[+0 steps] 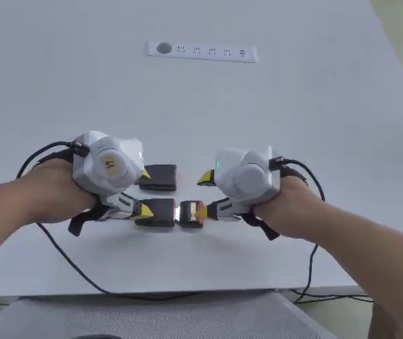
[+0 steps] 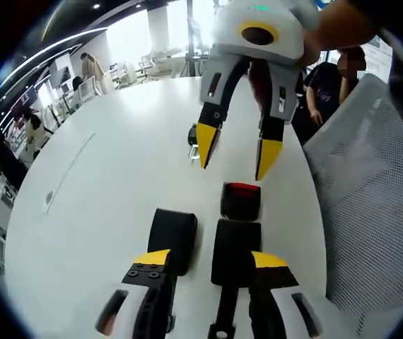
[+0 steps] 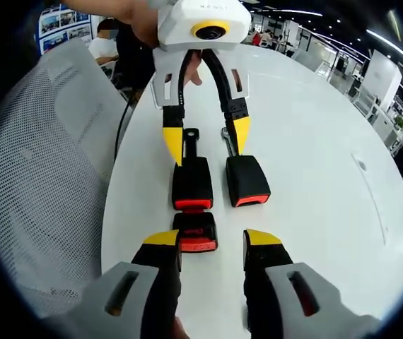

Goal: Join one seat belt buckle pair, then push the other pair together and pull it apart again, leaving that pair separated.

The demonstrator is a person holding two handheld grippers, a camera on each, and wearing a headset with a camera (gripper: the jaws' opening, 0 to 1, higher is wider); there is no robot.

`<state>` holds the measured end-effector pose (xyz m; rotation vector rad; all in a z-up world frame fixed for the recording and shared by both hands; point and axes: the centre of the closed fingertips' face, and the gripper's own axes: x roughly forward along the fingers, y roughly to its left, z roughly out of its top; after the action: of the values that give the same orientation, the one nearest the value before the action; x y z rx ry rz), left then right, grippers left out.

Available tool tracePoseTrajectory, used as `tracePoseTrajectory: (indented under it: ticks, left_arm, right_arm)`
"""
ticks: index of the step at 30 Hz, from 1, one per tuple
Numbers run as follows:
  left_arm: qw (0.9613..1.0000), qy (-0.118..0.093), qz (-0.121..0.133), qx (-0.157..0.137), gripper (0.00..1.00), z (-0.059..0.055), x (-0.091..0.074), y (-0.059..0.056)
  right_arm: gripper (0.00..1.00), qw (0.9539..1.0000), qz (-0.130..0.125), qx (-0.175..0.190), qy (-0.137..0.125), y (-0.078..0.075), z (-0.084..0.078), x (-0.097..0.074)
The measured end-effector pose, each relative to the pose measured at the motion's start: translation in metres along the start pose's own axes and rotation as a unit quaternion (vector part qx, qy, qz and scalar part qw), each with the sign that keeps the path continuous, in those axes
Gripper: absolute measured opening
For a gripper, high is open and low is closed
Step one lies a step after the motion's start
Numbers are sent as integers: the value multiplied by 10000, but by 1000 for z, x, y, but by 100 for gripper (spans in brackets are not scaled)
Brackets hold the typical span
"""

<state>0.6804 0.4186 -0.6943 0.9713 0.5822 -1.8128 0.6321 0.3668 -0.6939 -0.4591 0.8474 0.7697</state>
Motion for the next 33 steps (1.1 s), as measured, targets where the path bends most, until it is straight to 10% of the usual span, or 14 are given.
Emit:
tracePoseTrajectory:
  ticks: [18,33]
  left_arm:
    - [9997,160,155,106,44,-3,9,41]
    - [9995,218,-82,230,40,-5,24,51]
  right_arm:
    - [31,9983,-281,210,474,-43,-65,-27]
    - [32,9949,-319,173,937,-66,-109,-36]
